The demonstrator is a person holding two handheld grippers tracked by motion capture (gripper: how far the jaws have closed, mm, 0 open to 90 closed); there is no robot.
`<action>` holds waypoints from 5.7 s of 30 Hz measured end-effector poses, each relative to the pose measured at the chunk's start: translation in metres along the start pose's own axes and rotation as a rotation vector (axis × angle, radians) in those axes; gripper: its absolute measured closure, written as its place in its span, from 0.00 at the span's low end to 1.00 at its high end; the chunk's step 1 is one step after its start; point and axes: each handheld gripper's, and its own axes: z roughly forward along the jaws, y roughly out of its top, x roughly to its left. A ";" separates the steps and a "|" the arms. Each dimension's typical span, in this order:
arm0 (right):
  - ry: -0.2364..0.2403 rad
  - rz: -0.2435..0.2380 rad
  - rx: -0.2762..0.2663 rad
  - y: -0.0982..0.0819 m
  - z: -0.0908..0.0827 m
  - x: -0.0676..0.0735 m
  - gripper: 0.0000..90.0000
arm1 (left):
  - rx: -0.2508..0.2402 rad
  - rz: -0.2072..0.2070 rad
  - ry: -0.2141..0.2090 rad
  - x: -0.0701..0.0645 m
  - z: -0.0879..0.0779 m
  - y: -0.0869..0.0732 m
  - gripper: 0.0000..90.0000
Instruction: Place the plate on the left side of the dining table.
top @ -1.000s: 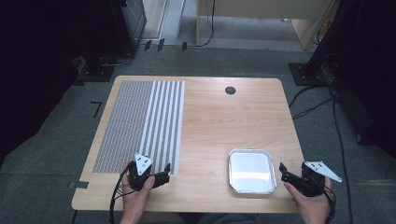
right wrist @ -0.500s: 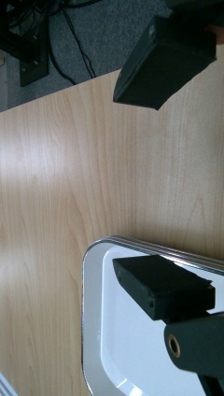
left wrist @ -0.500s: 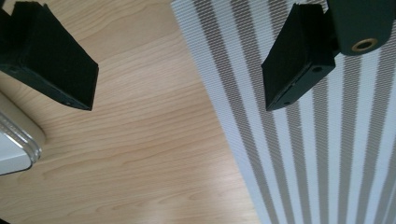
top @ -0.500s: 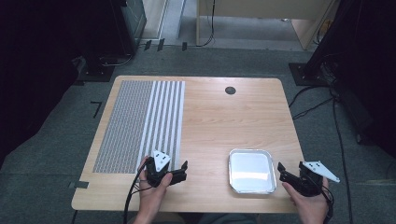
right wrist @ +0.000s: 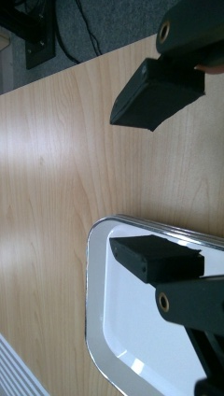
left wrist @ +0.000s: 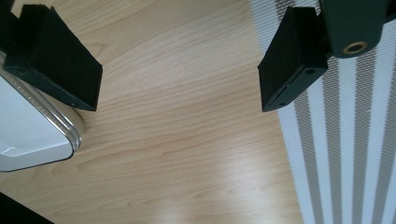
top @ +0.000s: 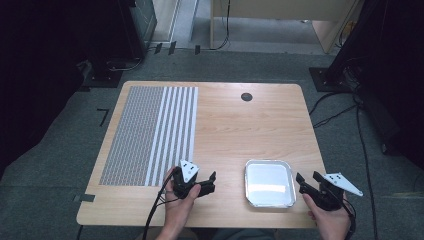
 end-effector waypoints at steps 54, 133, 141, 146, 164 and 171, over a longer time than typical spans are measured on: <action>0.148 0.117 0.044 -0.007 0.015 0.015 0.86 | 0.115 -0.024 -0.124 -0.090 0.054 0.001 0.77; 0.026 0.369 0.079 -0.002 0.005 0.023 1.00 | 0.102 0.047 -0.200 -0.100 0.044 0.008 0.91; 0.024 0.344 0.066 0.010 0.011 0.054 1.00 | 0.085 0.004 -0.173 -0.073 0.033 0.018 0.94; 0.033 0.342 0.071 0.014 0.017 0.068 1.00 | 0.083 -0.016 -0.163 -0.058 0.028 0.020 0.95; 0.108 0.336 0.071 0.032 0.049 0.136 1.00 | 0.044 -0.087 -0.103 0.016 -0.002 0.031 0.96; 0.129 0.325 0.076 0.039 0.061 0.163 1.00 | 0.038 -0.111 -0.081 0.041 -0.011 0.034 0.96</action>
